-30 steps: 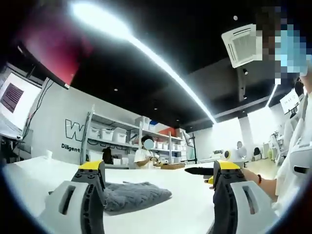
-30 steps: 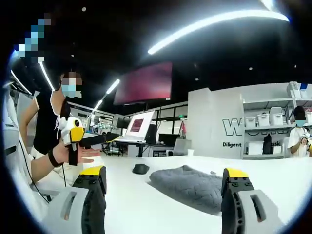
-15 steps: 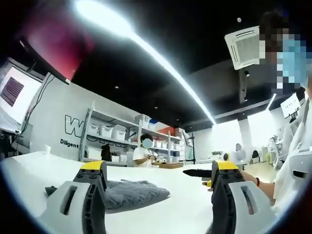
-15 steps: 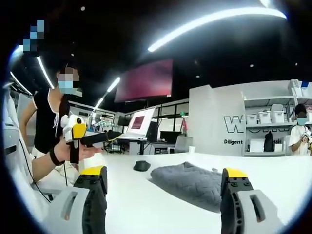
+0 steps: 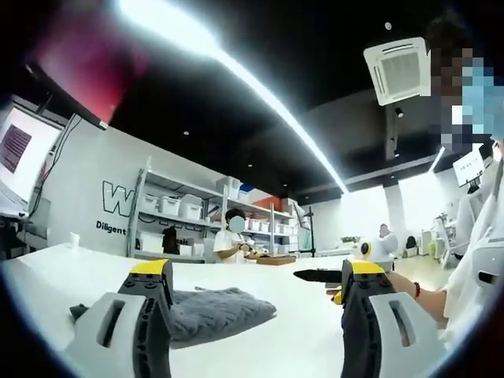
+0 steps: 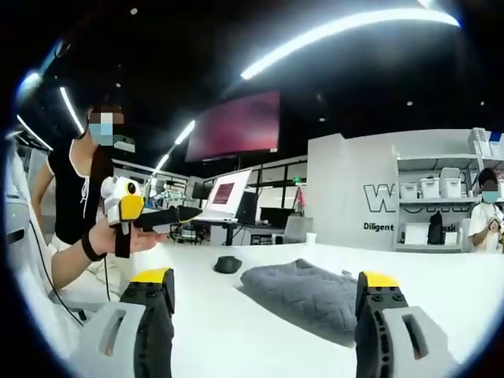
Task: Open the folded towel by lifting each exposed corner and separating the folded layers until the towel lies flat within the target outline without major curled edges
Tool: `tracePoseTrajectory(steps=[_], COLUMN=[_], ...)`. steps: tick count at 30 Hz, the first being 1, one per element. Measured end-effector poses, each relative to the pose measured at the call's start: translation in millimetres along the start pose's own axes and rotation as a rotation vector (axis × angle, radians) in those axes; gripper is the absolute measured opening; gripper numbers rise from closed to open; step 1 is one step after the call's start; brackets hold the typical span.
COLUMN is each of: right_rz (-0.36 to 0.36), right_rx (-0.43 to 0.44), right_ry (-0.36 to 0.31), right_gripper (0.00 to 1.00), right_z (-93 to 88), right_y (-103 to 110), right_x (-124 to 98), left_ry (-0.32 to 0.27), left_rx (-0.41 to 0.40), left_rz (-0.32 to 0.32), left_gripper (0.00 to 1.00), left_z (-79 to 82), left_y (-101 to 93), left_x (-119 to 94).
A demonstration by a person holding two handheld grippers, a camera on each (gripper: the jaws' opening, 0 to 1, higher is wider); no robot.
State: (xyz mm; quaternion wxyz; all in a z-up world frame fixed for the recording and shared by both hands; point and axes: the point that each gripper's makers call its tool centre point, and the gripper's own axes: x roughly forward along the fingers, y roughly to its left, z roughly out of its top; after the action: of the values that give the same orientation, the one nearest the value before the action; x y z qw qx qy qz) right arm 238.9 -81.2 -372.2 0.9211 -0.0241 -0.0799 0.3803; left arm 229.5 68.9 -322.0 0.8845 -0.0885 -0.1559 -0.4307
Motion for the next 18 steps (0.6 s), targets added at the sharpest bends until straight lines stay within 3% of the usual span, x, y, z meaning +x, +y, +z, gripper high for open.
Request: tracePoseTrajectory(steps=[18], right_rz=[0.016], right_rx=[-0.010], right_ry=[0.032], right_gripper=[0.93], right_z=[-1.8], right_y=[-11.5], right_x=[14.8], left_ry=[0.056], left_rx=[-0.035], left_rz=[0.019], left_gripper=[0.85], left_z=[-20.0], left_y=[8.2], left_x=[22.9])
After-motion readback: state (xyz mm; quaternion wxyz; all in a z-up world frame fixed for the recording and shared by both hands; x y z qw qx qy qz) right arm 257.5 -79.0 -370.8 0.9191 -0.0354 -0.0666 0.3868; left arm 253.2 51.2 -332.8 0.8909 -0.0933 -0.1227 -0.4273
